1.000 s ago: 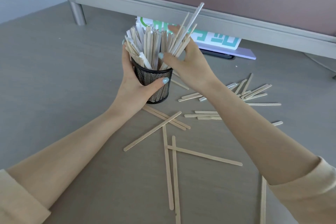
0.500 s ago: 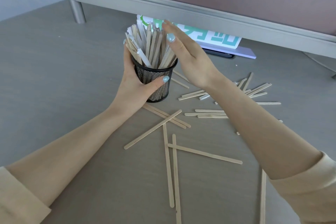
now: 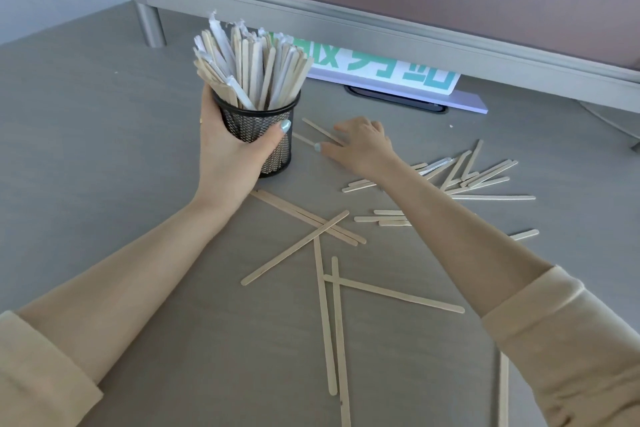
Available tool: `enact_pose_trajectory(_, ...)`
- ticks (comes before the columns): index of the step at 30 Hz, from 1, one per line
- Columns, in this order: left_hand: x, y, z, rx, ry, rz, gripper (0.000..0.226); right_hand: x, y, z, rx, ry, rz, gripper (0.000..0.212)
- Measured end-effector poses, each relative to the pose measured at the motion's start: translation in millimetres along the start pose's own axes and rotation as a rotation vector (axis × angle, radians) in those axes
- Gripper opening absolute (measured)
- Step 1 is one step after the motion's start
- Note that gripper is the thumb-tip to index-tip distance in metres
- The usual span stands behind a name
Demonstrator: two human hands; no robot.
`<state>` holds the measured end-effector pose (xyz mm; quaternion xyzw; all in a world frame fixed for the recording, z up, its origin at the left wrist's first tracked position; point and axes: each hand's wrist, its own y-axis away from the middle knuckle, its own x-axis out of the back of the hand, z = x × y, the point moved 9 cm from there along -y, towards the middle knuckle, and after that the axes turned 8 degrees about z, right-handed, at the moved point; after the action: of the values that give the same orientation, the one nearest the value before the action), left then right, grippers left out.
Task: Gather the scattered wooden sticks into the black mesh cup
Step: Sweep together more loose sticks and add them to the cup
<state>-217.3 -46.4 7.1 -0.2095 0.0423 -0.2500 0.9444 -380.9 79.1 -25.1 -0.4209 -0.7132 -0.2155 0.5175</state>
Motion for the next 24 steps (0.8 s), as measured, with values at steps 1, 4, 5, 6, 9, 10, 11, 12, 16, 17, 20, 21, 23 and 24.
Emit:
enact_pose_trajectory(1,1.7,-1.7,-0.2,0.0,0.001,0.011,0.074,-0.5,-0.4,-3.2,0.036,0.023,0.018,0.037)
enact_pose_trajectory(4,8.0,-7.3,0.1,-0.012,-0.003,0.046,0.073,1.8,1.8,-10.5,0.146,-0.076,0.036,0.019)
enact_pose_trajectory(5,10.5,-9.5,-0.3,-0.017,-0.007,0.059,0.073,2.1,4.4,-11.3,0.172,-0.123,0.019,0.014)
enact_pose_trajectory(6,12.9,-11.9,-0.6,-0.024,-0.008,0.071,0.073,3.0,8.3,-12.0,0.196,-0.156,0.003,0.014)
enact_pose_trajectory(9,19.1,-18.1,-3.1,-0.036,-0.009,0.097,0.073,6.5,23.4,-12.1,0.263,-0.217,-0.057,0.02)
enact_pose_trajectory(10,20.5,-19.4,-4.4,-0.035,-0.004,0.104,0.072,6.8,30.0,-11.7,0.276,-0.243,-0.092,0.019)
enact_pose_trajectory(11,21.1,-19.9,-5.6,-0.031,0.001,0.107,0.071,6.5,37.4,-11.5,0.285,-0.285,-0.138,0.018)
enact_pose_trajectory(12,21.1,-20.0,-6.6,-0.025,0.002,0.106,0.071,5.8,44.7,-11.1,0.289,-0.327,-0.192,0.017)
enact_pose_trajectory(16,12.7,-17.7,-6.7,-0.025,-0.013,0.047,0.071,6.2,71.1,-10.3,0.295,-0.311,-0.335,0.018)
enact_pose_trajectory(17,10.0,-16.5,-6.1,-0.029,-0.021,0.027,0.071,8.0,75.1,-11.8,0.312,-0.264,-0.326,0.019)
enact_pose_trajectory(20,4.2,-12.3,-5.7,-0.034,-0.033,-0.021,0.068,12.0,89.4,-22.9,0.342,-0.187,-0.295,0.023)
enact_pose_trajectory(21,2.2,-10.8,-5.6,-0.036,-0.034,-0.035,0.068,10.5,95.8,-27.0,0.344,-0.16,-0.3,0.032)
enact_pose_trajectory(23,-2.2,-6.9,-4.9,-0.042,-0.039,-0.068,0.067,6.9,108.2,-34.6,0.37,-0.055,-0.289,0.055)
enact_pose_trajectory(24,-4.7,-4.9,-3.7,-0.046,-0.041,-0.084,0.067,5.9,113.4,-37.5,0.39,0.002,-0.272,0.065)
